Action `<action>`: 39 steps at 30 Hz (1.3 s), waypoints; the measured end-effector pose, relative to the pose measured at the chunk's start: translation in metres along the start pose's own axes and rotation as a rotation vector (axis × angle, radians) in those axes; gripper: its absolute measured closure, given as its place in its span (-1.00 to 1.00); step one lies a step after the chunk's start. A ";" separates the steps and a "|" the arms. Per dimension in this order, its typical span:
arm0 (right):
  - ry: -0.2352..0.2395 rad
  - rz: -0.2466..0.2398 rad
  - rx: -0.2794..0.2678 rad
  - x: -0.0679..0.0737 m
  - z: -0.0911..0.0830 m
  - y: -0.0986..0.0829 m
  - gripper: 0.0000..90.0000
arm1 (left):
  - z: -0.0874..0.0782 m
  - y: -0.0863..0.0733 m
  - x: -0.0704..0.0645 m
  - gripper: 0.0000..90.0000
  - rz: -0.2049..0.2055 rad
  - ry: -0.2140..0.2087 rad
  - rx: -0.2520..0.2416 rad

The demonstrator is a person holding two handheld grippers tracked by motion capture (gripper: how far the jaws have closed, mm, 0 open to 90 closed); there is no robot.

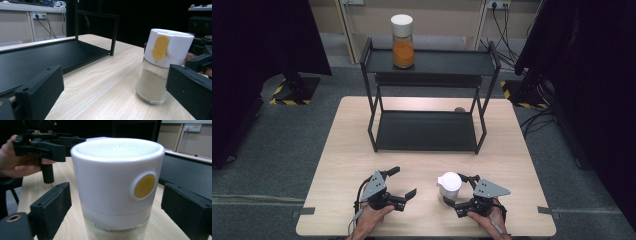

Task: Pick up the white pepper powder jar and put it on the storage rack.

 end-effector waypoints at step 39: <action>-0.038 -0.056 0.015 0.003 -0.008 0.029 -0.31 | 0.000 -0.001 0.001 -0.98 -0.006 -0.002 0.004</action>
Point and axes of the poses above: each handheld gripper's, and its own axes: z roughly forward along the jaws, y roughly out of its top, x roughly to its left, the point moved 6 cm from there along z, roughly forward along the jaws, and after that the axes turned 14 degrees about z, right-handed, at the moved point
